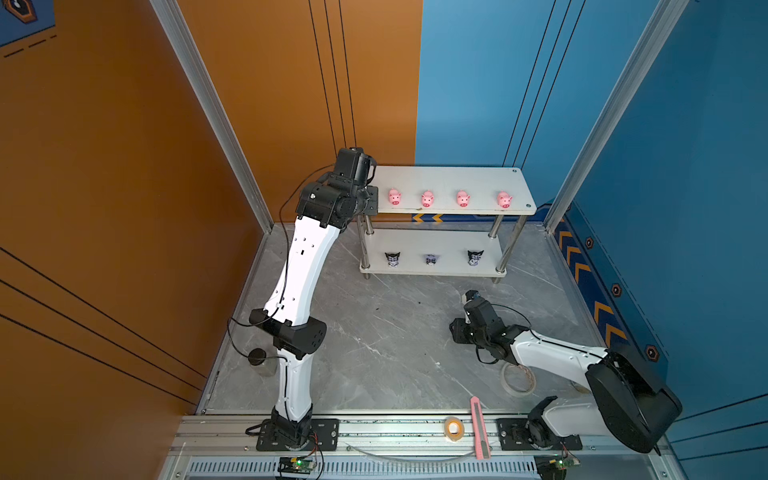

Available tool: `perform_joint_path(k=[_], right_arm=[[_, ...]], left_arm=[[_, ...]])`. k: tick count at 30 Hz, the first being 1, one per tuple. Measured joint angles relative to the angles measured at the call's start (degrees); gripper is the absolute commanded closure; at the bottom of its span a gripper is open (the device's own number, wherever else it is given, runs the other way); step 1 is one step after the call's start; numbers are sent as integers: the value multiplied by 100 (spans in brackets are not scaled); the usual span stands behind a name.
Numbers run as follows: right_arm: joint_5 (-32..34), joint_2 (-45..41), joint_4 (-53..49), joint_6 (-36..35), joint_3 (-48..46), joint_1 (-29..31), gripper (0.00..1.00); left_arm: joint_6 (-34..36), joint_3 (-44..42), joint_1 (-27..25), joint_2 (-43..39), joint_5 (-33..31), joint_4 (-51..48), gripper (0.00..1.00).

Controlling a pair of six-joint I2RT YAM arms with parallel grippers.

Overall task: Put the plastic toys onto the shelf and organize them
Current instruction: 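Lift the pink pig with the left gripper up to the top shelf edge, then lower the pink pig onto the top shelf and open the left gripper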

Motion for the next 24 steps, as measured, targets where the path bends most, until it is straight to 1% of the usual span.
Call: perform_joint_path(k=[4, 14, 24], right_arm=[[-42, 28, 11, 0, 0, 0, 59], [-59, 28, 15, 0, 0, 0, 59], [-59, 28, 15, 0, 0, 0, 59]], left_arm=[[-52, 87, 33, 72, 96, 4, 74], [-155, 122, 199, 387, 223, 146, 74], [-173, 125, 203, 420, 234, 223, 73]])
